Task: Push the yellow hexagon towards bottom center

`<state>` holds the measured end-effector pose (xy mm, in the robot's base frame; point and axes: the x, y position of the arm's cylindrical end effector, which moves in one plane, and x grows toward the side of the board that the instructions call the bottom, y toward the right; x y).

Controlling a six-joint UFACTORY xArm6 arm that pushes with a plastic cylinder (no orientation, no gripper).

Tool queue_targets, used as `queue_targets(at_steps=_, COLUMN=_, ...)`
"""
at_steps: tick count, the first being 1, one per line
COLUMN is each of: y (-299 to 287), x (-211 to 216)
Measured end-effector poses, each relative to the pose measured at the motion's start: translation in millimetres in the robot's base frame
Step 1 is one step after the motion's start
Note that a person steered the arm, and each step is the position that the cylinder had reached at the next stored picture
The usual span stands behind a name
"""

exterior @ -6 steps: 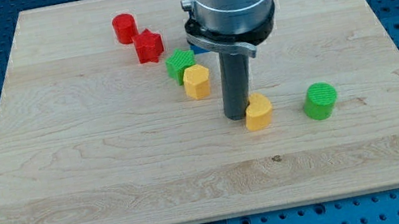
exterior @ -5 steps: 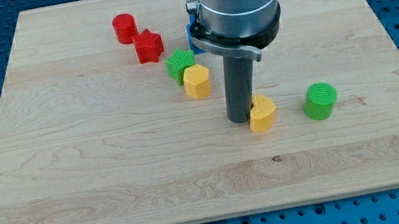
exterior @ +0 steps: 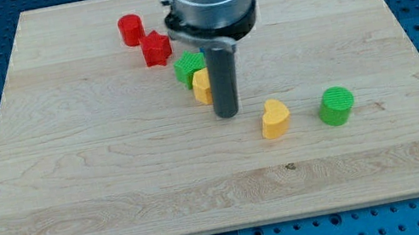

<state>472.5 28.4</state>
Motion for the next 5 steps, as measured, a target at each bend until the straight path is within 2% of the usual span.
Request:
queue_targets(at_steps=1, y=21, x=-7)
queue_targets(at_steps=3, y=29, x=-71)
queue_targets(at_steps=5, y=-34, x=-74)
